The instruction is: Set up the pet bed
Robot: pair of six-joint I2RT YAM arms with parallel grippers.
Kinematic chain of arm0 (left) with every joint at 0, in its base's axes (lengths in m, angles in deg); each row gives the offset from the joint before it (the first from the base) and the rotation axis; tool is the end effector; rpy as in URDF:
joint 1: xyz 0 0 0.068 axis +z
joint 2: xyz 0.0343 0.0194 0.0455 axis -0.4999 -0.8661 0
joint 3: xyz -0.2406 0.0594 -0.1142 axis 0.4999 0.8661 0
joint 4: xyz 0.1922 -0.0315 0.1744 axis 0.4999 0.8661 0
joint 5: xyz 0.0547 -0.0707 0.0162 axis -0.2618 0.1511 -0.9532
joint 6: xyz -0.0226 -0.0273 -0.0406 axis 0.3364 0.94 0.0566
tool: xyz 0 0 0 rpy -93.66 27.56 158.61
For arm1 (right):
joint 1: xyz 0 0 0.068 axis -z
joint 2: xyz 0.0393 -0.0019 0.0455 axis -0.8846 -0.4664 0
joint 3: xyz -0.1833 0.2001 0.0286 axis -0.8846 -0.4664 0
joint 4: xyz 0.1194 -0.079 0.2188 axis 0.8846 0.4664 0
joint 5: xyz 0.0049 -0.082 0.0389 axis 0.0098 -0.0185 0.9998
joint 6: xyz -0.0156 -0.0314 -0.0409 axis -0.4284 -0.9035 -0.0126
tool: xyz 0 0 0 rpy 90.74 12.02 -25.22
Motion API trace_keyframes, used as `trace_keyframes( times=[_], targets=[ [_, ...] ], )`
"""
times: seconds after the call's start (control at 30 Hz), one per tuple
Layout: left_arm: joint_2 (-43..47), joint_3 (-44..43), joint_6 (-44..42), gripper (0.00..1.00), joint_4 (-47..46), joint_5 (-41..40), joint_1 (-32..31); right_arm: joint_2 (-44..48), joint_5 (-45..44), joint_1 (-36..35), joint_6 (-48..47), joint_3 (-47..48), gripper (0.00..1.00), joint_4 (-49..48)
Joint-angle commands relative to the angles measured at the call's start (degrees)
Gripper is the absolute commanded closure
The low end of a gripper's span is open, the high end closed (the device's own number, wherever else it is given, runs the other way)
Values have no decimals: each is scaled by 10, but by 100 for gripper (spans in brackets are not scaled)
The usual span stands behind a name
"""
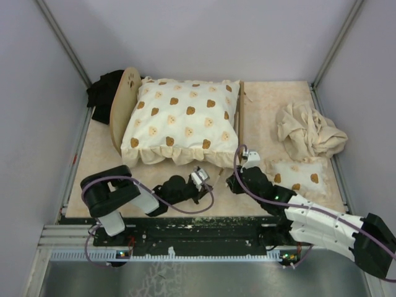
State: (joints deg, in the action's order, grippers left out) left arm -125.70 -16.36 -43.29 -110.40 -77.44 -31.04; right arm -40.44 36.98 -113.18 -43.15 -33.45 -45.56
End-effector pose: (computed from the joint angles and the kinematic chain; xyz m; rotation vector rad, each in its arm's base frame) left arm 0.1324 -0.2415 0.1126 0.9755 1.6709 -0.7780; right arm 0.1198 0.1320 0.1923 -0.1060 2.1235 0.6293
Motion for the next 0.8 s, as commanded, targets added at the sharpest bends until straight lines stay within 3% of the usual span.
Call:
trace_keyframes(
  times=[0.0, 0.17, 0.4, 0.63, 0.77],
  targets=[
    [32, 34, 67, 100, -29, 2, -18, -4, 12, -3, 55, 32, 87, 58],
    [65, 83, 109, 100, -86, 7, -28, 19, 11, -4, 40, 8, 91, 41],
    [118, 101, 120, 100, -87, 11, -30, 51, 25, -4, 25, -32, 99, -40],
    [141, 102, 104, 100, -57, -6, -31, 80, 20, -3, 55, -1, 100, -16],
    [124, 104, 95, 100, -59, -7, -34, 118, 50, -3, 102, 0, 100, -84]
  ],
)
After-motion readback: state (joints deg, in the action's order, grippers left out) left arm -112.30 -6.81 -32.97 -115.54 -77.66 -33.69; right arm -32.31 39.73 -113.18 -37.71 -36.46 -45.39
